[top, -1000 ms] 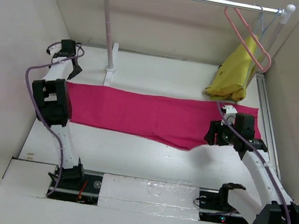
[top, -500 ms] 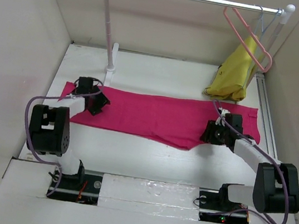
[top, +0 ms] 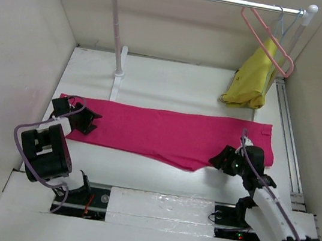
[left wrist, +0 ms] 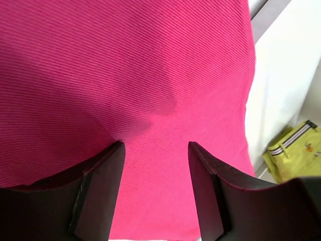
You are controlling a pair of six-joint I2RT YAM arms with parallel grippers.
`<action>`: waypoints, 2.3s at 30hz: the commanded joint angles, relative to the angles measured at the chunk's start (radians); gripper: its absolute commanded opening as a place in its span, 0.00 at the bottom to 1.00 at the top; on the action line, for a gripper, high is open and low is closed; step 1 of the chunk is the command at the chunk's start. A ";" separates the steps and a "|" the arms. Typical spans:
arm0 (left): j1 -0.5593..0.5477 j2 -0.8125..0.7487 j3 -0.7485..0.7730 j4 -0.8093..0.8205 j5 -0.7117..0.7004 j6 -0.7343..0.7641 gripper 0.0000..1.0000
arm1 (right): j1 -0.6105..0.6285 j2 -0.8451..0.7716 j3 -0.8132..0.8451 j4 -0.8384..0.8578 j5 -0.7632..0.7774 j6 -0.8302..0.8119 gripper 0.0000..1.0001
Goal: Place the trousers on the hanger
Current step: Fold the trousers at the center of the board.
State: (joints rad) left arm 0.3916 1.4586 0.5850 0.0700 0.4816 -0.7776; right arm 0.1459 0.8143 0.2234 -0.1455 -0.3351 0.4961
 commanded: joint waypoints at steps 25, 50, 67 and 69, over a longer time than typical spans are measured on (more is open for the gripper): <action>-0.939 -0.241 0.133 -0.105 -0.321 0.071 0.00 | -0.885 0.299 0.272 -0.066 -0.027 -0.080 1.00; -0.950 -0.290 0.156 -0.342 -0.563 0.198 0.00 | -0.113 -0.372 0.231 -0.246 -0.047 0.125 0.00; -1.069 -0.201 -0.021 -0.160 -0.374 0.075 0.00 | 0.447 0.229 1.448 -0.612 0.564 -0.250 0.00; -1.167 -0.161 0.019 -0.151 -0.393 0.034 0.00 | 0.352 0.256 1.510 -0.602 0.462 -0.289 0.00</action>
State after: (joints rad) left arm -0.6601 1.2591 0.5552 -0.1219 0.0883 -0.6827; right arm 0.5976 1.0554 1.6218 -0.7597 0.1959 0.3313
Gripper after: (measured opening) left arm 0.003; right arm 0.187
